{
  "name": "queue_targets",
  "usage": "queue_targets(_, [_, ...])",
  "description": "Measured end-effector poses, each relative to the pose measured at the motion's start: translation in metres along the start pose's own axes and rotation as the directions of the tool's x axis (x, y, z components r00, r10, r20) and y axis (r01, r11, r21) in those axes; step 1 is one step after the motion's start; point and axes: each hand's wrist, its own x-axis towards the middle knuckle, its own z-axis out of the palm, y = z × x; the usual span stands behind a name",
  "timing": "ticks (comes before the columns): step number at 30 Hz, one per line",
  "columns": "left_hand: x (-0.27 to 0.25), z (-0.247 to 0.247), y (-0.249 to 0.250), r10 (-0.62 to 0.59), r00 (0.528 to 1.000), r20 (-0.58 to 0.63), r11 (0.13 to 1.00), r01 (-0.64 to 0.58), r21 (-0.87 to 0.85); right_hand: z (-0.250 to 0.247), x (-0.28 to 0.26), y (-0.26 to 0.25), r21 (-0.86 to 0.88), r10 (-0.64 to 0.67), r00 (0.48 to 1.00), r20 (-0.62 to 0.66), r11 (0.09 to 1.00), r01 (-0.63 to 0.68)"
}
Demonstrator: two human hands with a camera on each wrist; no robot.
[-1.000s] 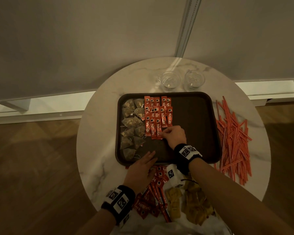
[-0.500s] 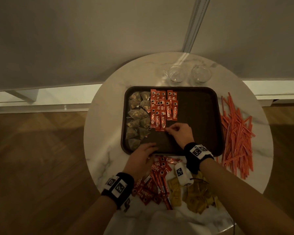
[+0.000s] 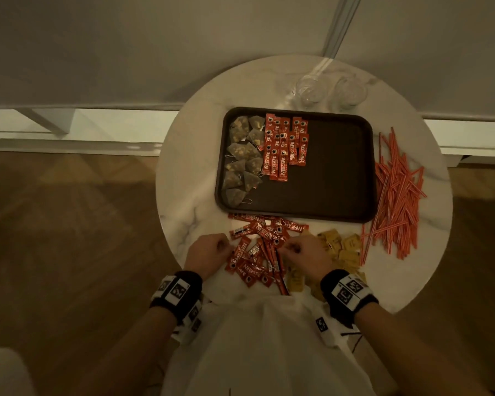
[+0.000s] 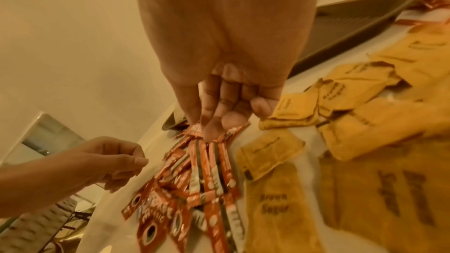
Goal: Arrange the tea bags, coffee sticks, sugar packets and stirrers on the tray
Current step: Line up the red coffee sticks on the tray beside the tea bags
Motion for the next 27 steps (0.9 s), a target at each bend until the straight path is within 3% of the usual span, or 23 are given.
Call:
queue_targets(5, [-0.008, 0.001, 0.002, -0.099, 0.982, 0.163, 0.961, 0.052, 0.27, 0.015, -0.008, -0.008, -0.025, -0.025, 0.998, 0.064, 0.999, 0.027])
queue_targets(8, [-0.01, 0.001, -0.001, -0.103, 0.974, 0.2, 0.955, 0.041, 0.292, 0.02, -0.01, -0.018, -0.052, -0.051, 0.995, 0.091, 0.997, 0.056])
queue_targets(13, [-0.016, -0.008, -0.008, -0.024, 0.969, 0.244, 0.986, -0.018, 0.166, 0.024, -0.009, -0.037, -0.091, -0.106, 0.993, 0.055, 0.99, 0.11])
queue_targets(16, [-0.02, -0.019, -0.012, 0.078, 0.977, 0.197, 0.98, -0.112, 0.165, 0.026, -0.008, -0.052, -0.168, -0.266, 0.964, 0.025, 0.949, 0.266])
queue_targets(19, [-0.023, -0.033, -0.008, 0.196, 0.969, 0.148, 0.963, -0.219, 0.159, 0.03, -0.005, -0.062, -0.24, -0.38, 0.921, 0.084, 0.889, 0.389])
queue_targets(22, [-0.023, -0.047, 0.003, 0.256, 0.954, 0.158, 0.96, -0.27, 0.073, 0.032, -0.004, -0.069, -0.283, -0.354, 0.929, 0.108, 0.885, 0.37])
queue_targets(27, [-0.02, -0.06, 0.023, 0.194, 0.979, 0.062, 0.941, -0.168, -0.294, 0.026, -0.01, -0.067, 0.009, -0.251, 0.968, 0.008, 0.968, 0.251])
